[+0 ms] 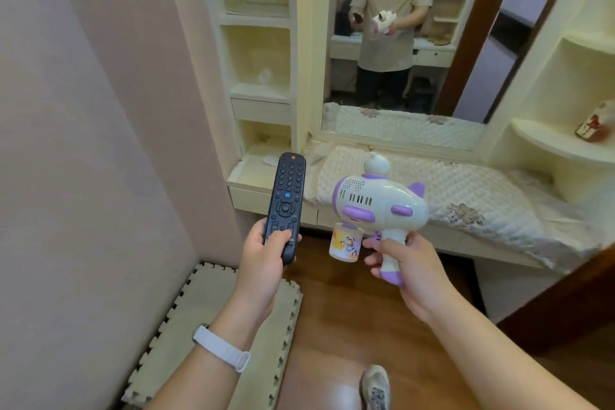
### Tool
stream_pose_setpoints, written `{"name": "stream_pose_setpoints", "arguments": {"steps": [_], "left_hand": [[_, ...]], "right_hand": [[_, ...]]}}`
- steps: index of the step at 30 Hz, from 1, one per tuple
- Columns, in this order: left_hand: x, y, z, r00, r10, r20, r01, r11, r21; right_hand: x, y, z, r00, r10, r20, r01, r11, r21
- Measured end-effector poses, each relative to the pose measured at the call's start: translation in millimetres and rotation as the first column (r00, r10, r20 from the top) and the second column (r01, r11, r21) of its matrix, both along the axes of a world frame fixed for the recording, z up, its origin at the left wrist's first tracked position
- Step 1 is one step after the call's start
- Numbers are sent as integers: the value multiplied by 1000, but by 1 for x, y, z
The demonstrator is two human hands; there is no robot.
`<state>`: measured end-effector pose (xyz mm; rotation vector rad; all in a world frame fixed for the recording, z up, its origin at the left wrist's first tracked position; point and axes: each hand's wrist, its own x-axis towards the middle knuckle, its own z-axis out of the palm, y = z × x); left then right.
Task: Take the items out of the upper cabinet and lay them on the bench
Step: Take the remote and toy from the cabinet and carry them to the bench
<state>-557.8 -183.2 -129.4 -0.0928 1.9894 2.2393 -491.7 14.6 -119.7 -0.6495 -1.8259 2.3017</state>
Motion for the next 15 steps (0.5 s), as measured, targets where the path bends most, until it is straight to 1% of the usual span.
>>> {"name": "stream_pose_setpoints", "arguments": {"steps": [3,6,10,15], "left_hand": [[-25,29,-4,999,-34,12,35,999,-35],[-54,63,-6,998,-59,6,59,997,-47],[-97,114,-6,997,-66,30,68,994,-84],[-150,177,-3,997,-59,45,63,995,-80]], "right_hand": [[-22,26,-8,999,-39,7,39,998,-49],[-47,58,-14,999,-41,-3,41,997,-72],[-87,112,-19,998,-66,23,68,993,-94],[-132,181,-31,997,-60,49,68,984,-166]]}}
